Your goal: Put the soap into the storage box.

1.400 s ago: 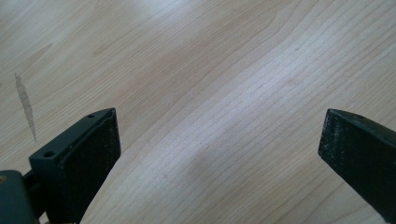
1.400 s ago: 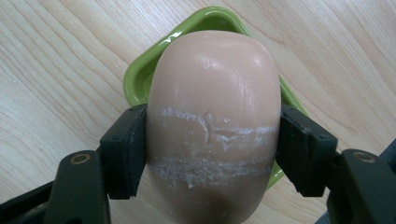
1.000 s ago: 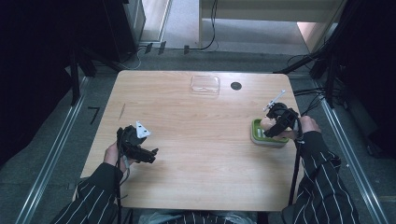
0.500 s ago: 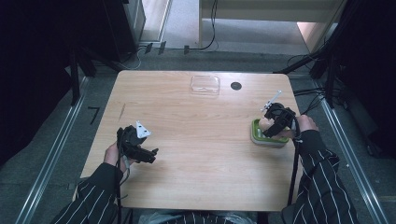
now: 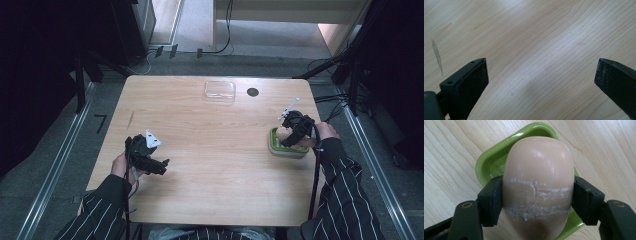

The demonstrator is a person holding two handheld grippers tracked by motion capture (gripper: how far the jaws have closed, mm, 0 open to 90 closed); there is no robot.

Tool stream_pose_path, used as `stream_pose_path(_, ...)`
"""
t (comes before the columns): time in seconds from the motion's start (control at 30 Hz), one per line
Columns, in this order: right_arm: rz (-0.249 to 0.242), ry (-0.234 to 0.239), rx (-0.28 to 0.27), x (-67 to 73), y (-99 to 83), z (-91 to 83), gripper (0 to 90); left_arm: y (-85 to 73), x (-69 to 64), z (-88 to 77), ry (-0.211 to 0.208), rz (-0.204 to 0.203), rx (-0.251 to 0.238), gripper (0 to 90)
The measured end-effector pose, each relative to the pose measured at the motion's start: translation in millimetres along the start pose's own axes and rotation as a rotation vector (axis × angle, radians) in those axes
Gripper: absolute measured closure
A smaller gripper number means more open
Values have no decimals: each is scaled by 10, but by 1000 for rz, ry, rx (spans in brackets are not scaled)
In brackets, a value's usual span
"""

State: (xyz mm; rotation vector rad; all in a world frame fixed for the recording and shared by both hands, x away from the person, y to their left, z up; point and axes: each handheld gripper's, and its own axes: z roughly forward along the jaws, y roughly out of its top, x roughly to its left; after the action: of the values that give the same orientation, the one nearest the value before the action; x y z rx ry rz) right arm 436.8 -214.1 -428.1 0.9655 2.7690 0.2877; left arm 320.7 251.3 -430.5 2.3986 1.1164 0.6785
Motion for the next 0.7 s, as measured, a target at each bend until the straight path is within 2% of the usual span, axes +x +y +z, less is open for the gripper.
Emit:
stream_pose_path(0.13, -21, 4, 4, -17, 1, 29, 331, 1, 1, 3, -1, 0, 2, 0)
stream_pose_path(0.7, -56, 38, 4, -91, -19, 139, 330, -1, 6, 6, -2, -3, 4, 0)
